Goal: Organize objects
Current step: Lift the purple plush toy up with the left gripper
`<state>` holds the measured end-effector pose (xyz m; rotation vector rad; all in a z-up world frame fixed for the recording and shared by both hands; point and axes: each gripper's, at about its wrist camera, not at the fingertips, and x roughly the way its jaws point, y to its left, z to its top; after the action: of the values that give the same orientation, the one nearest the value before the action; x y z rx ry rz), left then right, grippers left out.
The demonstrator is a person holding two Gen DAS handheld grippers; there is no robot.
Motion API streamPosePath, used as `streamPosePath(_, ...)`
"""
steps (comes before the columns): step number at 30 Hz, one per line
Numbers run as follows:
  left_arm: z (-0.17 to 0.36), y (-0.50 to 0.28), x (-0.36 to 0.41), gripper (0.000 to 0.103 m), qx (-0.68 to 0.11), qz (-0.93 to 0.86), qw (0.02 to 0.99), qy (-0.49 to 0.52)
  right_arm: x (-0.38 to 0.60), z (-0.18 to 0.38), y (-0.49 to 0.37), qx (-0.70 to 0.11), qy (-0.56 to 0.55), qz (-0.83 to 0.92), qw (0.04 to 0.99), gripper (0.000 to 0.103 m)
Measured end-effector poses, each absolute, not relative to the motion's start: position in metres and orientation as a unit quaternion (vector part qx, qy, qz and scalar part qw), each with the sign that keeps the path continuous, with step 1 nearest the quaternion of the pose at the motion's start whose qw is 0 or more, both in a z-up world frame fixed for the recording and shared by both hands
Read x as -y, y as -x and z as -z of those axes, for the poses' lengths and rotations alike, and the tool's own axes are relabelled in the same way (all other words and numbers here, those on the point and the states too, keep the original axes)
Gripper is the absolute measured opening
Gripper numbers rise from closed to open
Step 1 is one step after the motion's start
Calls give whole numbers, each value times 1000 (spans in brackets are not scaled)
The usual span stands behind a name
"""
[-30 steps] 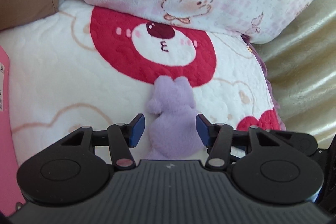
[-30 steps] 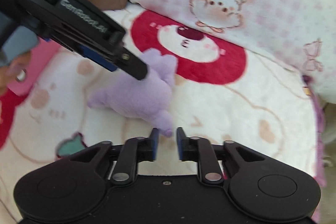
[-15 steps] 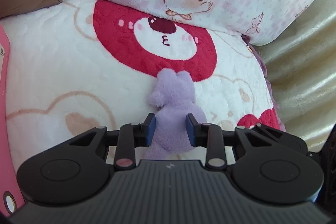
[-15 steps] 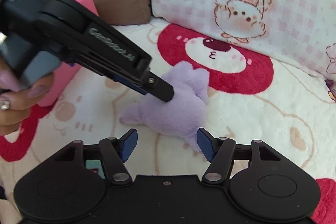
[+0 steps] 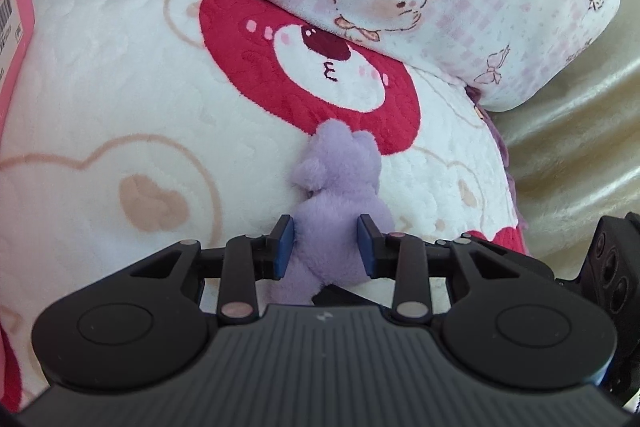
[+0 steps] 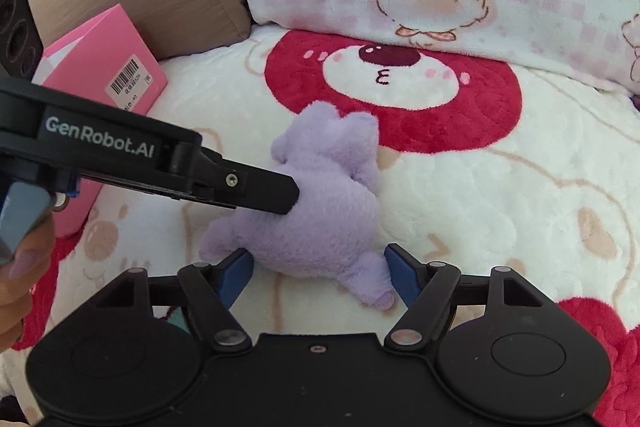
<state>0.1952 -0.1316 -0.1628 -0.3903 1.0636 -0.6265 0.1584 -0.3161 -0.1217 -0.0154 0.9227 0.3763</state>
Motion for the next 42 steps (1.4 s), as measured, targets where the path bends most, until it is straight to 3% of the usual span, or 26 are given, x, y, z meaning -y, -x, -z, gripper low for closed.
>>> streamPosePath(2, 163, -193, 130, 33, -495, 293, 795, 191, 313, 120, -155, -438, 20, -183, 880, 68)
streamPosePath(8, 153, -178, 128, 31, -485, 298, 799, 193, 308, 113, -146, -439, 34, -193, 877, 66)
streamPosePath(24, 118, -132, 99, 32, -467, 287, 814, 191, 284, 77, -116, -457, 39, -223, 860, 68)
streamPosePath(42, 73, -89, 61, 33, -453, 292, 823, 182, 260, 35, -71, -422, 53, -256, 868, 70)
